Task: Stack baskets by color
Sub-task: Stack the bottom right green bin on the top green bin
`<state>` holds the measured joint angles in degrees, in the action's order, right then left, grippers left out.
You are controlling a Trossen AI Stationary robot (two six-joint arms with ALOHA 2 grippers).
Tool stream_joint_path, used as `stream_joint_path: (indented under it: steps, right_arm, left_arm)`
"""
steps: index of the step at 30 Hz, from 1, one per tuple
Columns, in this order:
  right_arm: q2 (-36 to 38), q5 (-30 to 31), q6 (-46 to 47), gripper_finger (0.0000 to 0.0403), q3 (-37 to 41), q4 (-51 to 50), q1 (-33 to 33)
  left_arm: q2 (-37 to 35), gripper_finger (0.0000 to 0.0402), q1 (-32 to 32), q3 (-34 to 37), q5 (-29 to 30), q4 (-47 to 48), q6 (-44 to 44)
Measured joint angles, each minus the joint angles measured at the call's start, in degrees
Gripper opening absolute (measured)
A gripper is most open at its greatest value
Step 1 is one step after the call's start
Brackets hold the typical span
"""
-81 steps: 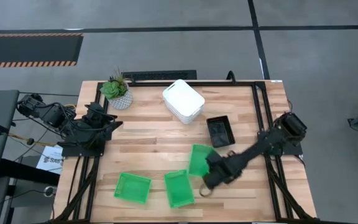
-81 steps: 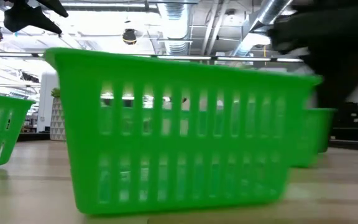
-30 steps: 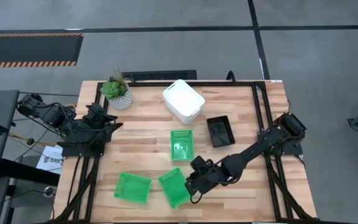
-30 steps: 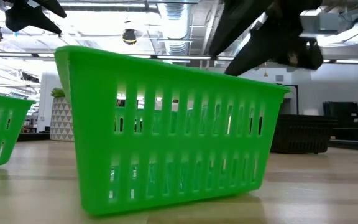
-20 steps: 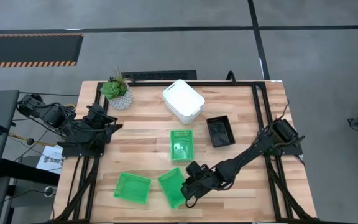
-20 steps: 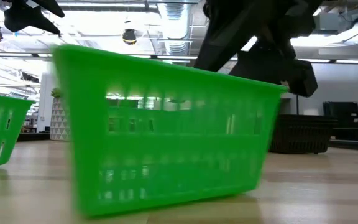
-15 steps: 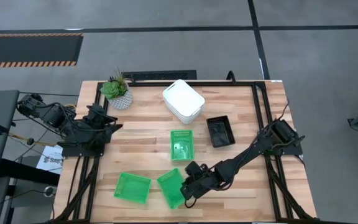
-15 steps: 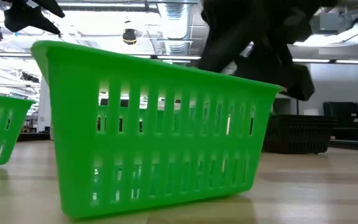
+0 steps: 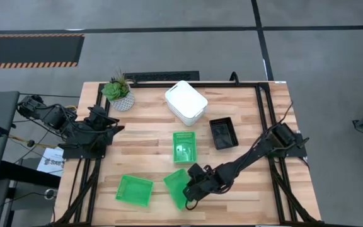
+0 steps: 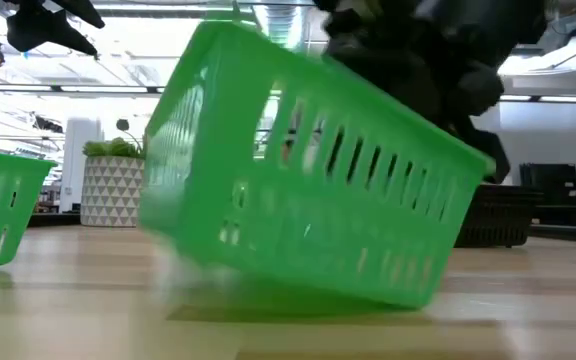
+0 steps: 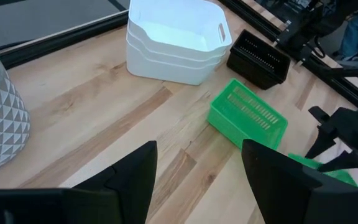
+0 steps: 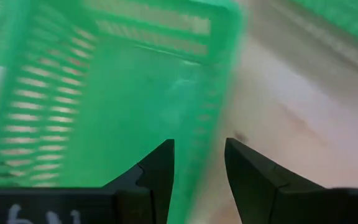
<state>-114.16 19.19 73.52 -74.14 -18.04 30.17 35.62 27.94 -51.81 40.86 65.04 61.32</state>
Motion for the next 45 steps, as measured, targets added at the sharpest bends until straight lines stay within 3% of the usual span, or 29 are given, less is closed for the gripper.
stream_joint_path:
  steps: [8, 22, 29, 35, 41, 45]
  right_arm:
    - [-1.3, -1.2, 0.0, 0.0149, -1.2, 0.0, -0.3]
    - [-1.3, -1.3, -0.1, 0.0013, -1.9, -1.5, -0.3]
    - [-1.0, -0.3, -3.7, 0.0007, -6.7, -1.7, -0.3]
    - [2.3, 8.3, -8.0, 0.0006, -12.8, -7.5, -0.3]
    - [9.4, 23.0, -4.0, 0.0009, -13.3, -19.4, 0.2]
    - [13.7, 32.3, 3.8, 0.0005, -13.3, -30.4, 0.8]
  left_arm:
    - [0.0, 0.0224, 0.0, 0.0, 0.0, 0.0, 0.4]
    - [0.0, 0.0224, 0.0, 0.0, 0.0, 0.0, 0.4]
    - [0.0, 0.0224, 0.0, 0.0, 0.4, 0.0, 0.4]
    - [0.0, 0.0224, 0.0, 0.0, 0.5, 0.0, 0.5]
    - [0.0, 0.0224, 0.0, 0.0, 0.5, 0.0, 0.8]
    - [0.0, 0.0224, 0.0, 0.0, 0.5, 0.0, 0.8]
